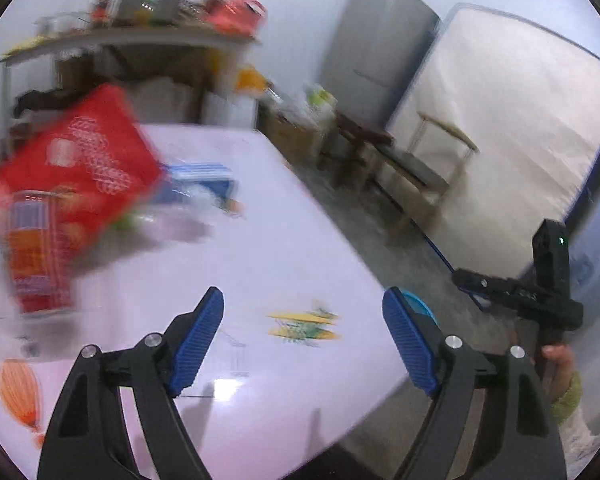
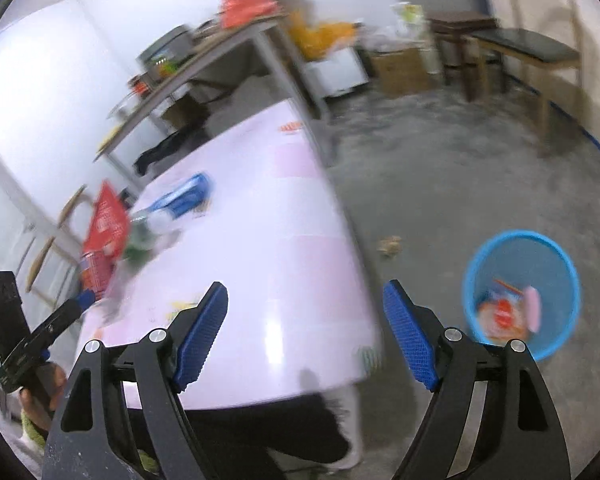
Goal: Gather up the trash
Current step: 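Move both tools back to the table, then grasp the red can with the left tool while the right tool grasps the red snack bag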
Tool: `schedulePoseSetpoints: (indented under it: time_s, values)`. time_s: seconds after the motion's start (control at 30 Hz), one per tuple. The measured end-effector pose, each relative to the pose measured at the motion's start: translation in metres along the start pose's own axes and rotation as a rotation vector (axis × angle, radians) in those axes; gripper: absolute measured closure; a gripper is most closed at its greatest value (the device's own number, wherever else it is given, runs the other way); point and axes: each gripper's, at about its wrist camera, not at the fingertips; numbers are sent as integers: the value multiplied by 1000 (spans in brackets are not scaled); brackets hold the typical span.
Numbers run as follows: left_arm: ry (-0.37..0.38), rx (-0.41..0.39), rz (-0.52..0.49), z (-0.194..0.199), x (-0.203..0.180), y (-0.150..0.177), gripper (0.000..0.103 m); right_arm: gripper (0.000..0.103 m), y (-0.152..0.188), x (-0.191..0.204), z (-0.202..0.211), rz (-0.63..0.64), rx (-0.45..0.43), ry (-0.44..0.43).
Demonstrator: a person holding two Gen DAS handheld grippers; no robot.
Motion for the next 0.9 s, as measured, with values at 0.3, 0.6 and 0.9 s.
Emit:
schedulePoseSetpoints:
  time_s: [0.3,0.6,0.9]
  values:
    - [-261,-160,105,51,89,-20,17,25,10,99,-48,165,106,-91]
    - [-354,-57,153,19,143,-38,23,24,22,164,-73,317,152,-126]
    - [-352,42,146,-15,159,-36,28,24,18,185,-92,321,175,-145]
Point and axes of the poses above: each gripper's, at about its wrist camera, not at the fingertips, and z roughly against the way its jaws point, x to its left, y to its underside, and after that the axes turned 4 degrees about -x, right-handed
